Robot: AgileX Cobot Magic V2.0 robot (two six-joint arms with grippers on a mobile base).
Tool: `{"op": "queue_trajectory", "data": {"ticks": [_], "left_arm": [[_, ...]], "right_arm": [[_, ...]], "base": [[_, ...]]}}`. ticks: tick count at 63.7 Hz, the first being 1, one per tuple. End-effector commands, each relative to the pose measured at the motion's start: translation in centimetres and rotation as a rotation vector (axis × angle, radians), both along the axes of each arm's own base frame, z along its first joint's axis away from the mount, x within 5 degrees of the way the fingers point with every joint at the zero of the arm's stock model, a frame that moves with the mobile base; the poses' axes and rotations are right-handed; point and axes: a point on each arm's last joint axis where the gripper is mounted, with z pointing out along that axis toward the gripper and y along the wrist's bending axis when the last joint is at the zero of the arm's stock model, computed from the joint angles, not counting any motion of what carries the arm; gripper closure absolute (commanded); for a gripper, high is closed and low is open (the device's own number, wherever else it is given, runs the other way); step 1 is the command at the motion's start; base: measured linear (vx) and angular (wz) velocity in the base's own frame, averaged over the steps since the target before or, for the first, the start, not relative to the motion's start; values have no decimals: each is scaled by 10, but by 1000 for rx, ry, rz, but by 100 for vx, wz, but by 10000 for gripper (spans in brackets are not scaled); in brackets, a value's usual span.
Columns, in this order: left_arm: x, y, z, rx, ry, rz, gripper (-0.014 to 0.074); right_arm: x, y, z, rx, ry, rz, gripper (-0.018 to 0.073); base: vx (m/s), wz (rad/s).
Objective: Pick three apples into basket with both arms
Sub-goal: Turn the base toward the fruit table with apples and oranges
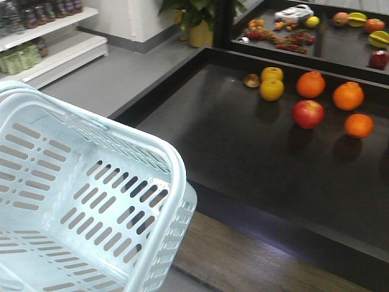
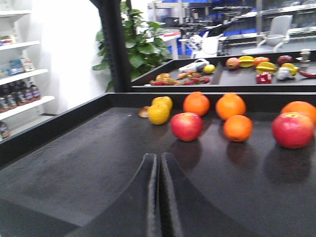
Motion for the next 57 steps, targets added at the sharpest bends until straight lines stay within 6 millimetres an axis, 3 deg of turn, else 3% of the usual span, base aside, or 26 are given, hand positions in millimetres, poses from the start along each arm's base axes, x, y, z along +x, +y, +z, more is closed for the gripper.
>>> {"op": "queue_trajectory", "data": {"ticks": [1,57], "left_arm": [[0,0,18,-82,-108,16,602],[0,0,18,-82,-108,16,602]], "right_arm": [[0,1,3,-20,-71,8,564],[0,1,3,-20,-71,8,564]], "base": [[9,-42],[9,-36]]}}
